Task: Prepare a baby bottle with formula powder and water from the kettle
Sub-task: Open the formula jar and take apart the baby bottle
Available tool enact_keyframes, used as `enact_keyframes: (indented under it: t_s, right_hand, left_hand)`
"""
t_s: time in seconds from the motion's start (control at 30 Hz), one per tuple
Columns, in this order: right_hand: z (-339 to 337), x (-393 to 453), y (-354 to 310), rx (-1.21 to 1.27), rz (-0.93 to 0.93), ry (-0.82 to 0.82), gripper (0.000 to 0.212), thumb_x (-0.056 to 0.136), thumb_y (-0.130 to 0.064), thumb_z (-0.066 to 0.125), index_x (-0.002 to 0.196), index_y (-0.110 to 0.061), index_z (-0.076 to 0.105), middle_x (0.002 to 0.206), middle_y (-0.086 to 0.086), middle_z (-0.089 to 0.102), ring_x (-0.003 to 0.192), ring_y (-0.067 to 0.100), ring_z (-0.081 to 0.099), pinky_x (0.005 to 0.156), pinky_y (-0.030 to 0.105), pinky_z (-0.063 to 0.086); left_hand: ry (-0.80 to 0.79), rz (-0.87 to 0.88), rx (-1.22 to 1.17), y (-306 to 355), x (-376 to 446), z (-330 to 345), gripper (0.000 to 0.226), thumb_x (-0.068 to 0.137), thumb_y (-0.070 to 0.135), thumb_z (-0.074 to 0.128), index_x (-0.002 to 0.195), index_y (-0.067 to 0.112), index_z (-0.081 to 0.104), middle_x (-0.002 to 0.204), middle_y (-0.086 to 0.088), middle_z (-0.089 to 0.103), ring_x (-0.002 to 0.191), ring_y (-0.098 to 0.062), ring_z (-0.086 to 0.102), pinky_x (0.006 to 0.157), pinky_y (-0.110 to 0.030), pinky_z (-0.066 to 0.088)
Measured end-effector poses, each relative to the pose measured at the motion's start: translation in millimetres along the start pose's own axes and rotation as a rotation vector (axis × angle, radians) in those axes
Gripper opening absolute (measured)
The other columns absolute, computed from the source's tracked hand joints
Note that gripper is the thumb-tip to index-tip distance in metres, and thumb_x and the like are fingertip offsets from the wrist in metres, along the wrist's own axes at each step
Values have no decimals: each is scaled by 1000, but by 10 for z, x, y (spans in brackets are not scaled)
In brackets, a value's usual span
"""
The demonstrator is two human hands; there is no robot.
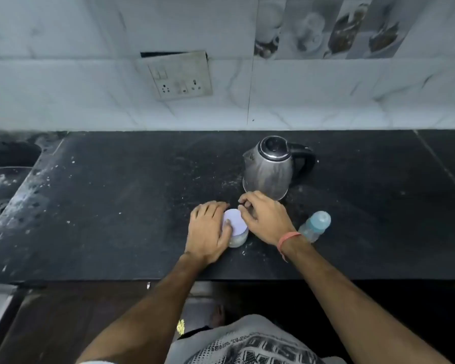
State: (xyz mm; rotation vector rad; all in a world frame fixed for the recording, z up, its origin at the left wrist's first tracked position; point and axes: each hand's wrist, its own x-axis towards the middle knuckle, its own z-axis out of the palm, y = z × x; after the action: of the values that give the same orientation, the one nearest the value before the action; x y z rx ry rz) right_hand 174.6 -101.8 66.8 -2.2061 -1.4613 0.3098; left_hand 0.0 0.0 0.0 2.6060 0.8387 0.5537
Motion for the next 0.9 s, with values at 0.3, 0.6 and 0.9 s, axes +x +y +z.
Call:
enact_keyframes:
  t_s: [0.3, 0.6, 0.9]
  right_hand:
    - [255, -94, -302, -149, 128, -197, 71, 84, -74, 70, 138, -29, 56, 130, -6, 59, 115, 25, 67, 88, 42, 52]
    - [200, -16, -406, -247, 10, -256, 71, 91, -65, 73, 147, -24, 58, 136, -3, 60, 119, 25, 65, 92, 42, 56]
    - [-20, 114, -588, -397, 93, -476, 91, 85, -63, 81, 158, -23, 45, 154, 2, 54, 135, 29, 57, 105, 48, 50]
  left_hand:
    - [-76, -189, -368, -90, -254, 176, 91, 80, 63, 84, 158, 26, 55, 153, 12, 60, 136, -17, 58, 114, -42, 44]
    - [-118, -273, -551, -151, -77, 127, 71, 70, 51, 103, 134, 40, 74, 114, 24, 81, 107, 1, 76, 91, -33, 64]
    - [-182, -277, -631, -212, -36, 165, 79, 65, 54, 109, 135, 39, 73, 112, 22, 83, 105, -2, 79, 90, -43, 67]
